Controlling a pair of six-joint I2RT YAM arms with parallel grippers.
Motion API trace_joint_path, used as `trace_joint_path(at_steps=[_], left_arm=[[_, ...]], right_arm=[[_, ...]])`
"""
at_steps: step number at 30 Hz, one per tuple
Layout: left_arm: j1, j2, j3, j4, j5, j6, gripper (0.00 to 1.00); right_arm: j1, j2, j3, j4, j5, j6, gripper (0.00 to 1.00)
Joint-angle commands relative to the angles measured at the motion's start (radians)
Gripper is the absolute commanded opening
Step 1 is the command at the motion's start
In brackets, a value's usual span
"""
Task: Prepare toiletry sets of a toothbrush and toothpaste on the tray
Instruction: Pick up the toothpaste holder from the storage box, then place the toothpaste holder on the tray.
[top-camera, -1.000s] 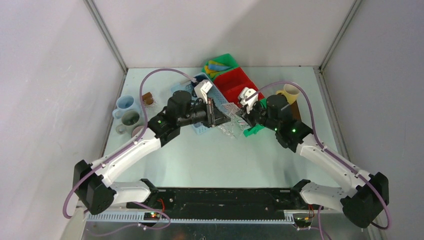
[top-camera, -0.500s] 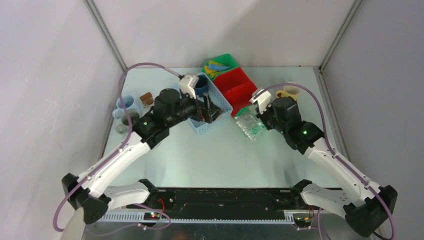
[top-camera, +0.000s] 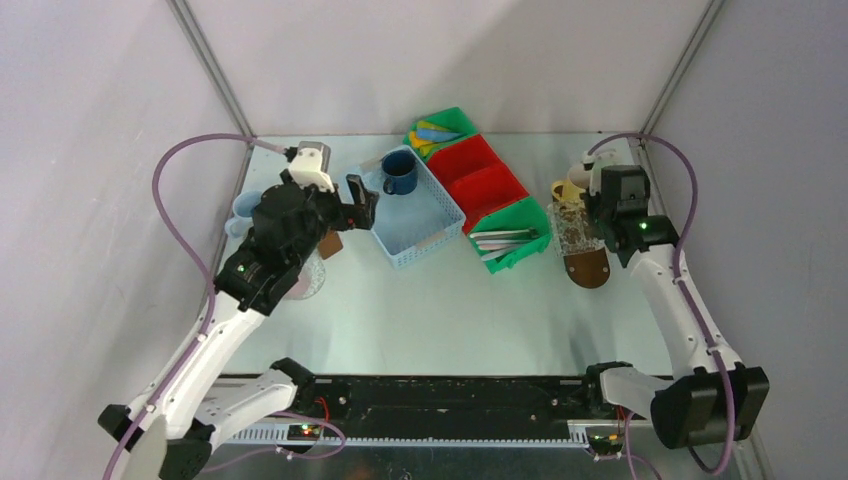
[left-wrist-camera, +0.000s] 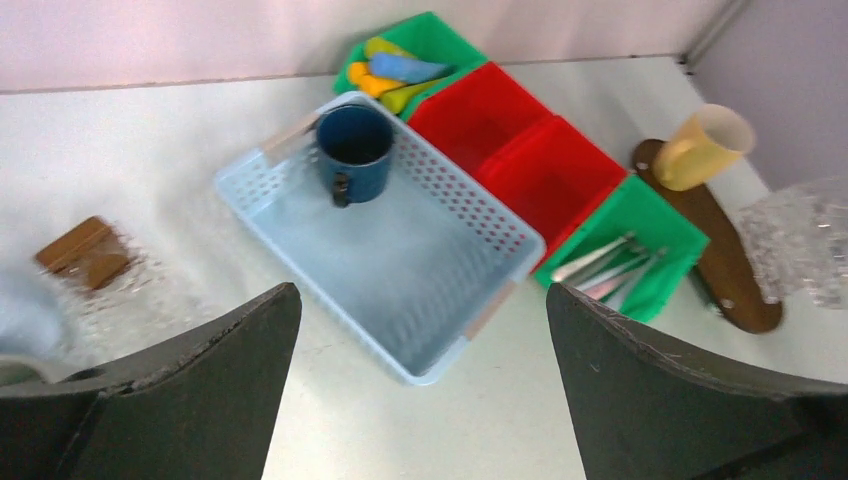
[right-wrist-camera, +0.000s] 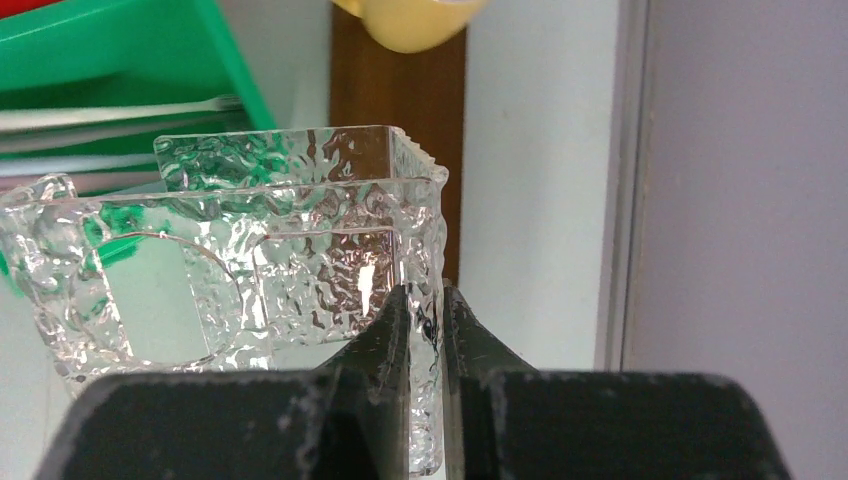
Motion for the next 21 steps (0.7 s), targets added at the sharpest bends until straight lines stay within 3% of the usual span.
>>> trace_joint_path(at_steps=[1,10,21], left_arm=[[0.035,-0.038,-0.043,0.002,-0.126,0.104,1.0],[0.045,-0.084,-0.177,0.091,-0.264,0.192,1.0],[0.046,-0.102,-0.234,0.134,-0.343,0.244,1.0]], right_arm=[[-0.093,0.062,0.083,0.008,0.014,0.045,0.0],[-0.232,0.253,0.165,0.063,-0.051,-0.016,0.0],[-0.253,0.467,0.22,0.102,-0.041,-0.096,0.0]])
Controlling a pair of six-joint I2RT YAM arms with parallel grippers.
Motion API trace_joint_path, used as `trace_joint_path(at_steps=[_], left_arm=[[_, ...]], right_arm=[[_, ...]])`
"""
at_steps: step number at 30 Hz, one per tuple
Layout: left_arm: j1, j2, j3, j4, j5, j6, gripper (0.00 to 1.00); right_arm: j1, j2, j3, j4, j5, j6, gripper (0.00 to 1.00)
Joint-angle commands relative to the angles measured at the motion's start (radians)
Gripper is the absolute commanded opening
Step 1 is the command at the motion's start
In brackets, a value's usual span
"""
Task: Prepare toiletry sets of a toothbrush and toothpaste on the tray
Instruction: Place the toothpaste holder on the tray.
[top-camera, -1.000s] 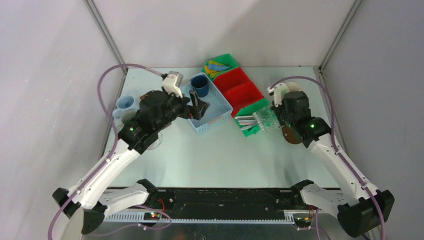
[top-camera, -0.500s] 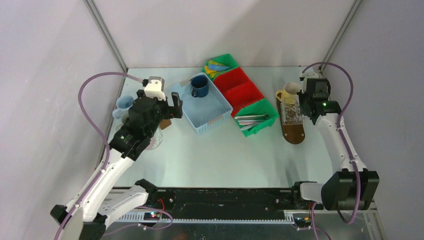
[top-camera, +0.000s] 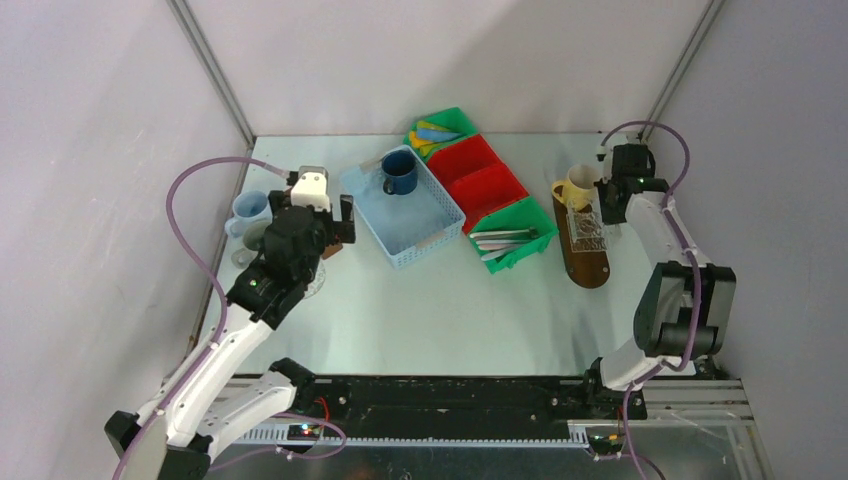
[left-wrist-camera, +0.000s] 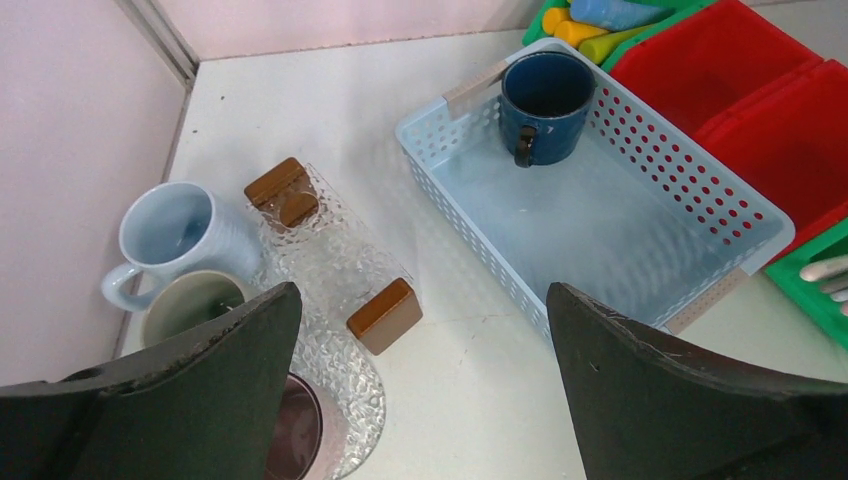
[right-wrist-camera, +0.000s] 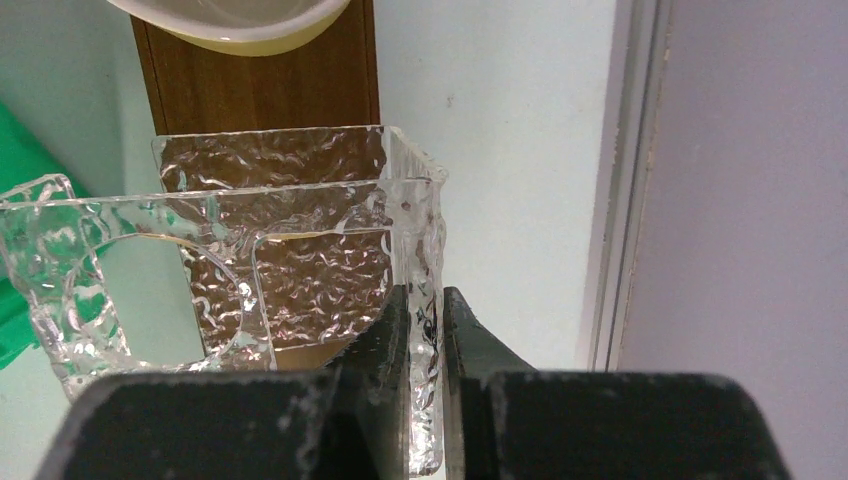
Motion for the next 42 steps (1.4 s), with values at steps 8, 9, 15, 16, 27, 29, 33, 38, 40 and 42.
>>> trace_joint_path(at_steps=[8,9,15,16,27,29,33,38,40,42], left_arm=[[0.006,-0.004,-0.014,0.069,-0.075,0.069,1.0],[0.006,-0.003,-0.014,0.069,-0.076,0.07,1.0],[0.005,0.005,-0.016,0.072,-0.074,0.071,1.0],[0.005,0.004,-0.016,0.071,-0.074,0.071,1.0],[0.006,0.005,-0.02,0.074,-0.067,0.076,1.0],[0.006,0.004,-0.021,0.075,-0.066,0.076,1.0],[0.005,0.004,-0.021,0.075,-0.067,0.076,1.0],[0.006,0.003,-0.021,0.076,-0.063,0.076,1.0],[0.006,0.002,-0.022,0.076,-0.062,0.076,1.0],[0.006,0.0,-0.022,0.076,-0.062,0.076,1.0]], right_arm=[[-0.018,0.109,0.056,0.132,-0.075,-0.058,0.03],[-0.02,0.113,0.056,0.136,-0.081,-0.058,0.05],[-0.028,0.127,0.056,0.157,-0.103,-0.051,0.09],[-0.029,0.129,0.056,0.16,-0.102,-0.05,0.1],[-0.038,0.147,0.056,0.164,-0.131,-0.06,0.23],[-0.04,0.15,0.057,0.164,-0.144,-0.052,0.23],[-0.039,0.157,0.057,0.158,-0.149,-0.046,0.23],[-0.04,0.153,0.056,0.163,-0.176,-0.046,0.22],[-0.041,0.151,0.057,0.166,-0.177,-0.044,0.22],[-0.04,0.15,0.057,0.167,-0.209,-0.042,0.22]])
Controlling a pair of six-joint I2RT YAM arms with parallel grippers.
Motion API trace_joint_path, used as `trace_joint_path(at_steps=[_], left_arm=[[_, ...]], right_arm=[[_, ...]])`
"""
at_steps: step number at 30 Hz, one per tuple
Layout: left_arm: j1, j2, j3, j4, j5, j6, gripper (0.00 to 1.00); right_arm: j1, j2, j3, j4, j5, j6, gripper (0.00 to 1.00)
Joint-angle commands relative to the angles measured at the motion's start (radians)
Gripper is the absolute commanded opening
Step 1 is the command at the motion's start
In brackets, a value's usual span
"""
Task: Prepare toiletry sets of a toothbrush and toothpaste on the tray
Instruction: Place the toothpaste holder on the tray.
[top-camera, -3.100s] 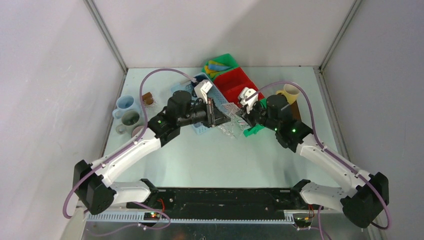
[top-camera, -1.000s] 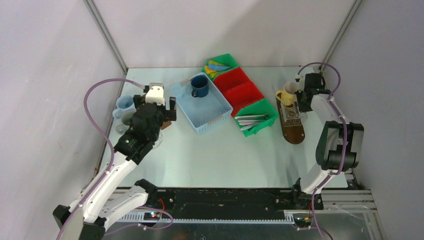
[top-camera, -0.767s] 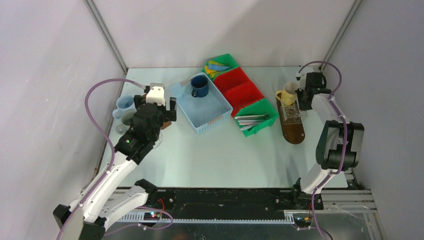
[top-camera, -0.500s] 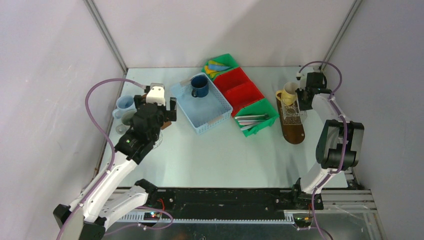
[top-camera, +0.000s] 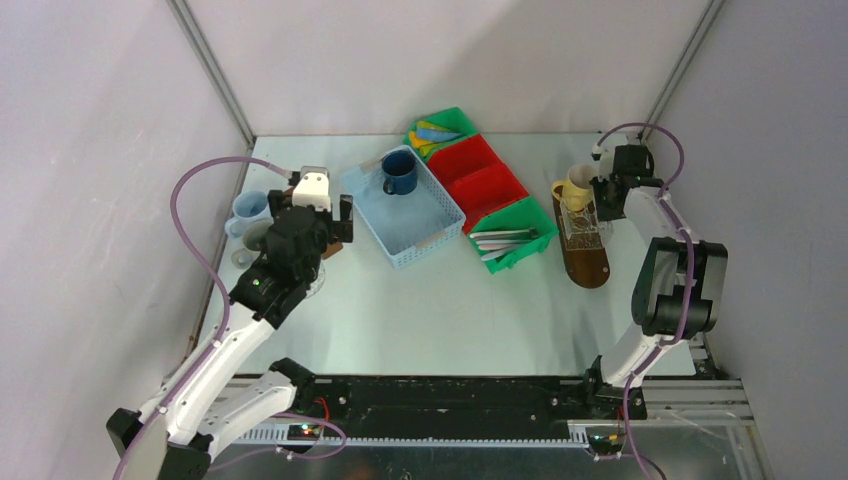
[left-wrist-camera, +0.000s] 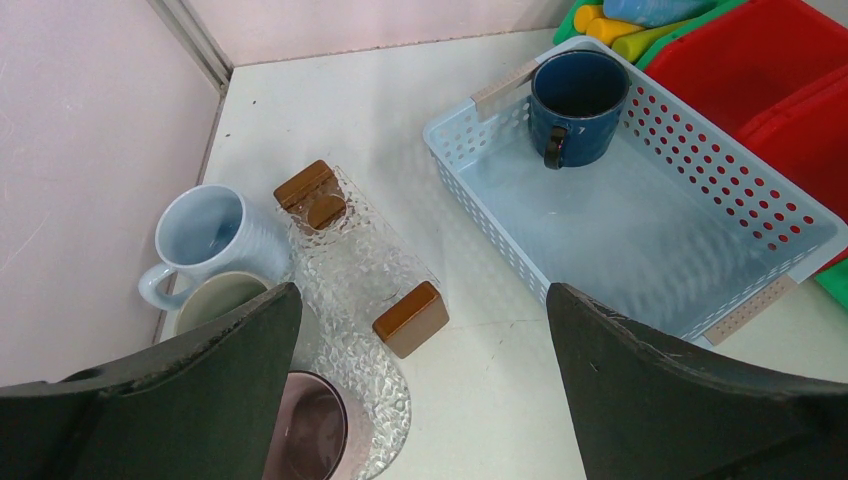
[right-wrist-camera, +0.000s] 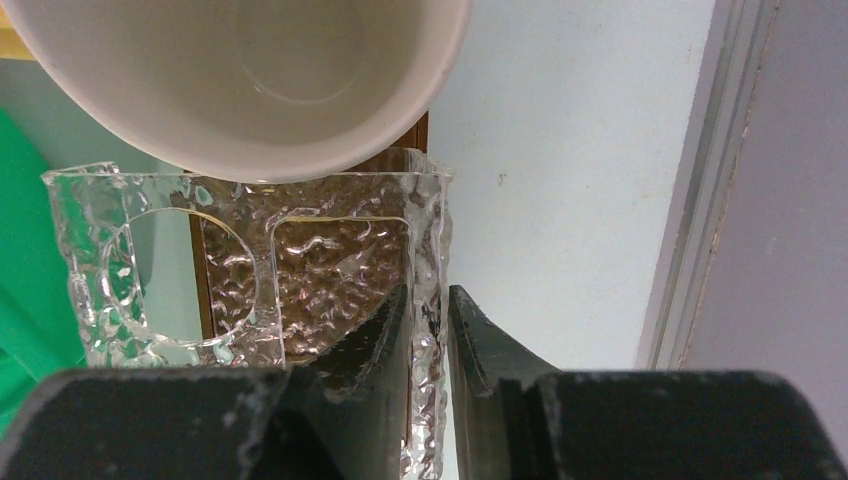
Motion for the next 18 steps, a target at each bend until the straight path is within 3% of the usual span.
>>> trace_joint_path(at_steps=[1,5,9,13,18], left_arm=[[0.006,-0.008,-0.008,0.039,-0.006,0.023,1.0],[0.006,-0.011,-0.009,0.04,-0.004,0.024,1.0],[0.005,-0.01,-0.009,0.042,-0.003,0.02,1.0],[0.006,-0.005,-0.002,0.039,0.023,-0.001,1.0],[0.006,0.02,0.025,0.025,0.064,-0.06,1.0]], right_arm=[[-0.004,-0.001,0.043,0.035,-0.055,0.011,0.22],[-0.005,0.001,0.043,0.035,-0.046,0.021,0.23],[-0.005,-0.022,0.043,0.033,-0.034,0.022,0.3],[-0.004,-0.078,0.066,0.017,-0.033,0.043,0.48],[-0.005,-0.191,0.083,-0.008,-0.003,0.089,0.62]])
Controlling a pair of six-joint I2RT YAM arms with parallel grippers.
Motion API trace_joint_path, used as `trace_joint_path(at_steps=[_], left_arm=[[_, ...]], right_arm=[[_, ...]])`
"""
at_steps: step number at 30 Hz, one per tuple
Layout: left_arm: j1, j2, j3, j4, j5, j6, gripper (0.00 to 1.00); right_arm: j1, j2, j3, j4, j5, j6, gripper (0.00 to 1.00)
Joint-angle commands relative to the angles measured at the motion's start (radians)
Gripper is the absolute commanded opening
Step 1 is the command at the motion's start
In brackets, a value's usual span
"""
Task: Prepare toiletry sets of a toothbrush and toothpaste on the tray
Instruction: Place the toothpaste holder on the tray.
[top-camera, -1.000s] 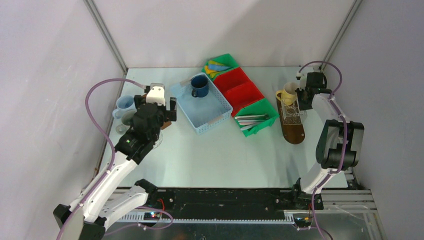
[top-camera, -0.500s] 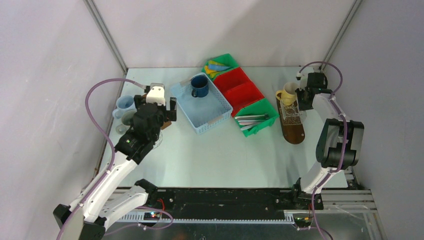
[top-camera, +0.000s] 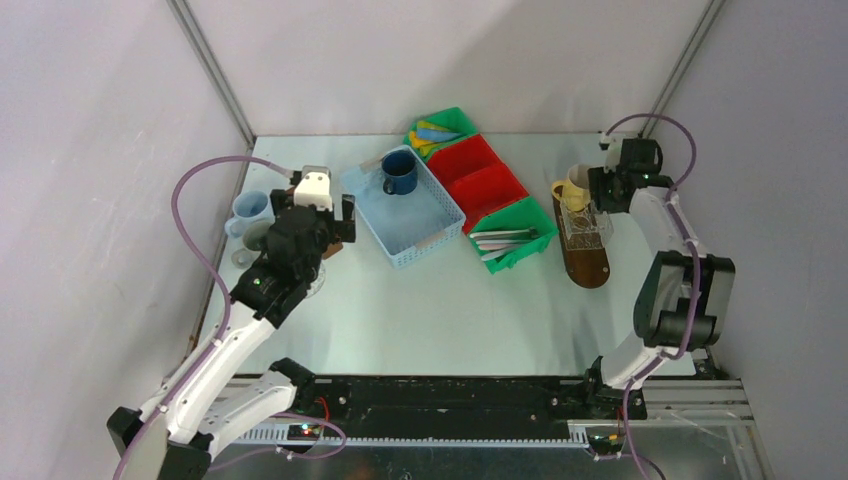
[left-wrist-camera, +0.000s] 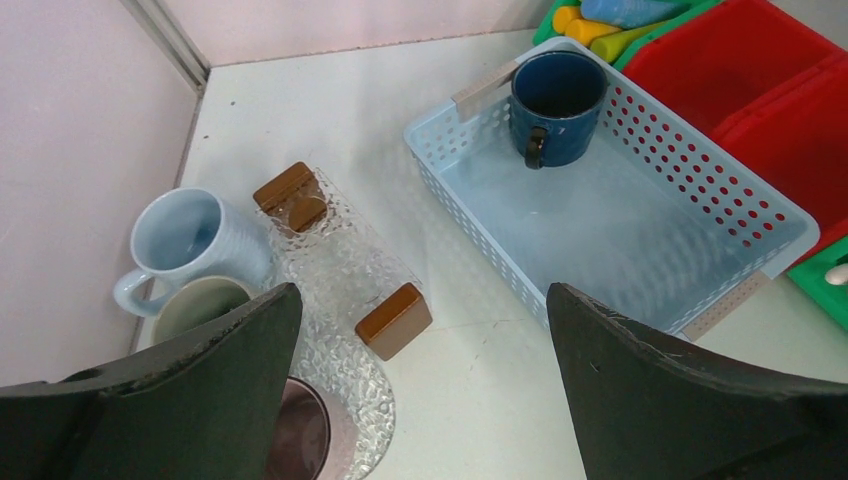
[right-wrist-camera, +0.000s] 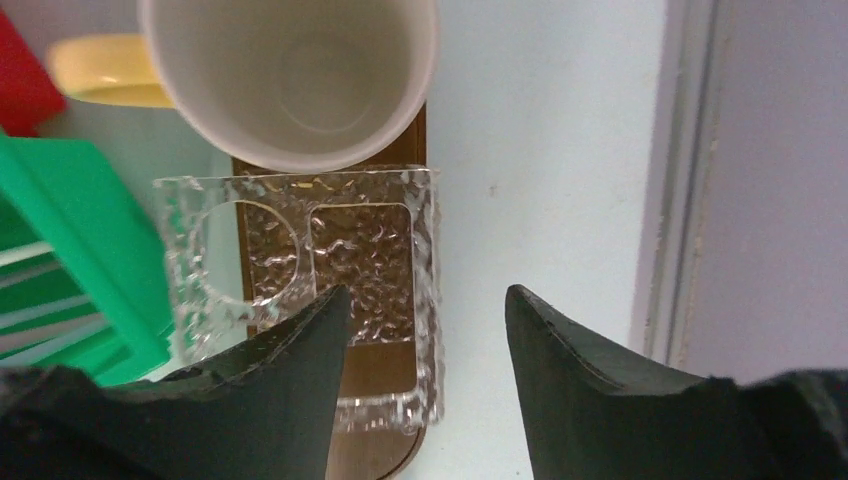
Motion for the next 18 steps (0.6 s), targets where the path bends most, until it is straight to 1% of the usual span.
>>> trace_joint_path(at_steps=[1,4,6,9,12,13,14,16,18], left_arm=[[0.006,0.033,0.039,0.011,0.043,-0.057,1.0],[0.006,0.08,0.077,-0.016,0.067,-0.107,1.0],[0.008,0.12,0.129,-0.051,0.08,-0.137,1.0],[0.013,0.184,0.183,-0.081,0.088,-0.191,1.0],[0.021,0.277,0.256,-0.111,0.09,-0.222,1.0],[0.023,0.294,0.268,-0.112,0.091,-0.229,1.0],[0.025,0.329,0.288,-0.107,0.091,-0.232,1.0],[0.032,0.383,0.317,-0.099,0.096,-0.236,1.0],[0.041,0.443,0.357,-0.104,0.104,-0.238,1.0]], right_arm=[[0.001,-0.172,0.067,0.006,0.032,0.063,0.65],[0.001,-0.243,0.066,-0.002,0.029,0.108,0.69],[0.002,-0.295,0.066,-0.008,0.011,0.168,0.71],[0.016,-0.378,0.063,-0.009,-0.044,0.25,0.76],[0.041,-0.451,0.026,0.052,-0.12,0.345,0.82],[0.056,-0.492,-0.006,0.073,-0.137,0.36,0.93],[0.065,-0.512,-0.042,0.115,-0.159,0.392,0.98],[0.097,-0.589,-0.085,0.159,-0.171,0.42,0.99],[0.126,-0.633,-0.114,0.178,-0.17,0.438,1.0]])
